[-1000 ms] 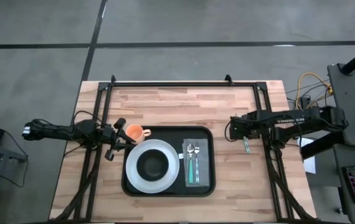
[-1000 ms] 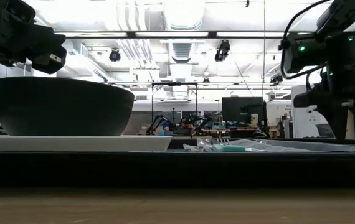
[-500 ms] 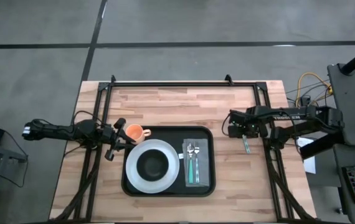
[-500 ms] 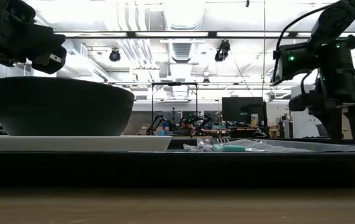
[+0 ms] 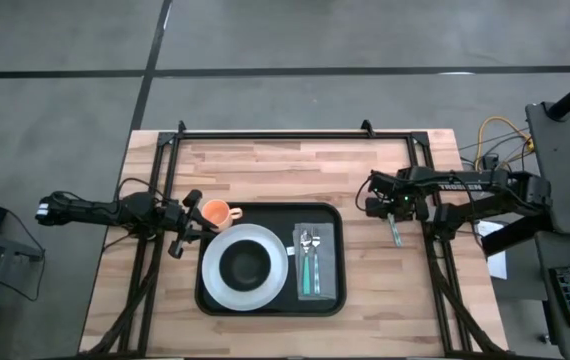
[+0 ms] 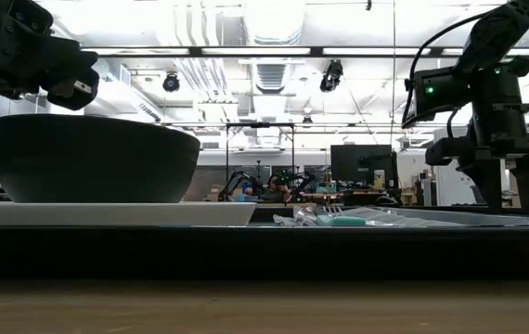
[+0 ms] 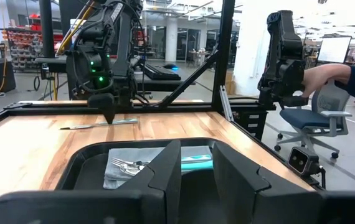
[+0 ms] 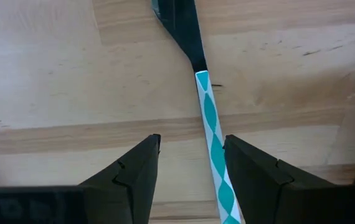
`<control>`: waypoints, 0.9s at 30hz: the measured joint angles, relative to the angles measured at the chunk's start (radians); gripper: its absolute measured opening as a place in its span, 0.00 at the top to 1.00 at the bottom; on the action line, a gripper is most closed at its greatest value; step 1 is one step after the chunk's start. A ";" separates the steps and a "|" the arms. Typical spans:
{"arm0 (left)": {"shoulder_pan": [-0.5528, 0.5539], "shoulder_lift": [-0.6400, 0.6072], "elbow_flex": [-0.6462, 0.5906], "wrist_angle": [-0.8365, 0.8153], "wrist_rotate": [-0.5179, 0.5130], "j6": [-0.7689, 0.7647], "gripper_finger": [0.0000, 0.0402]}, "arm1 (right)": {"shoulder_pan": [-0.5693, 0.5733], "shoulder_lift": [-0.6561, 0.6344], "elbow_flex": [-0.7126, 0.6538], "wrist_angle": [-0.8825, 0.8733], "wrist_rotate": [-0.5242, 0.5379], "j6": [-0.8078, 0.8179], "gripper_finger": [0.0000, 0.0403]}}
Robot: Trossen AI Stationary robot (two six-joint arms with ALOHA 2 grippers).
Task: Set up tray
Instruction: Put the blue knife to the right of the blue fork on top of the gray table napkin on the black tray
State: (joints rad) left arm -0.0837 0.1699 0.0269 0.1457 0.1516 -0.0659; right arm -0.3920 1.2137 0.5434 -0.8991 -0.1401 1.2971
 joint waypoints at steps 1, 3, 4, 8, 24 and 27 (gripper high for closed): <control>0.000 0.000 0.000 0.000 0.000 0.000 0.81 | 0.000 0.000 0.000 0.001 0.000 0.006 0.58; 0.000 0.000 0.000 0.000 0.000 0.000 0.81 | 0.000 0.000 0.000 0.001 0.000 0.010 0.58; 0.000 0.000 0.000 0.000 0.000 0.000 0.81 | 0.000 0.000 0.000 0.001 0.000 0.010 0.58; 0.000 0.000 0.000 0.000 0.000 0.000 0.81 | 0.000 0.000 0.000 0.008 0.000 0.032 0.58; 0.000 0.000 0.000 0.000 0.000 0.000 0.81 | 0.001 -0.001 -0.068 0.050 -0.003 0.057 0.58; 0.000 0.000 0.000 0.000 0.000 0.000 0.81 | 0.001 -0.001 -0.069 0.051 -0.003 0.047 0.58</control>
State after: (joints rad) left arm -0.0837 0.1699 0.0269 0.1455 0.1515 -0.0658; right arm -0.3912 1.2125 0.4747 -0.8478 -0.1429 1.3444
